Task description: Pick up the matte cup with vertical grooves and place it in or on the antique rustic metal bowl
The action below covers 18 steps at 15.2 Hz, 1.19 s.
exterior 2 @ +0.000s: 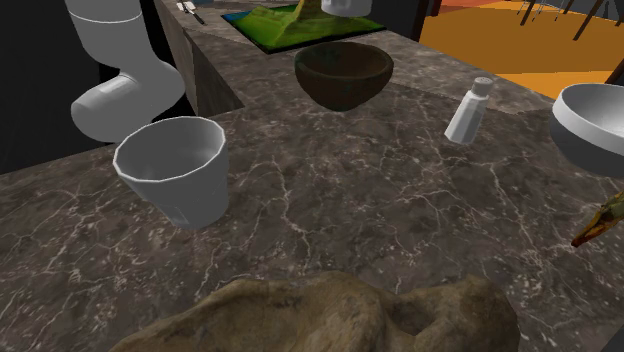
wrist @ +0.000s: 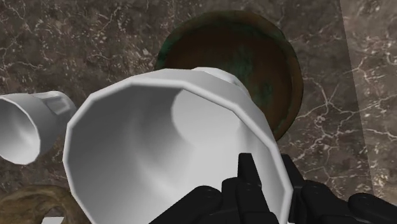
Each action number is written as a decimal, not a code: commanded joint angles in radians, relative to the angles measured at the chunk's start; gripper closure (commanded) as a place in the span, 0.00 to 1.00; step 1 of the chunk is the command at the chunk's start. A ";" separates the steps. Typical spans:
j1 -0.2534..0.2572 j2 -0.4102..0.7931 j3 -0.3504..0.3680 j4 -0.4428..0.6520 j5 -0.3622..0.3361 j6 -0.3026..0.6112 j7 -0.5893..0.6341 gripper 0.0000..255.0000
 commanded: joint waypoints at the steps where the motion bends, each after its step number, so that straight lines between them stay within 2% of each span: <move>1: -0.053 -0.060 -0.002 -0.115 0.053 0.067 -0.004 1.00; 6: -0.109 -0.148 -0.019 -0.294 0.123 0.181 -0.019 1.00; 13: -0.143 -0.231 -0.042 -0.485 0.181 0.310 -0.035 1.00; 18: -0.145 -0.238 -0.044 -0.503 0.185 0.322 -0.036 1.00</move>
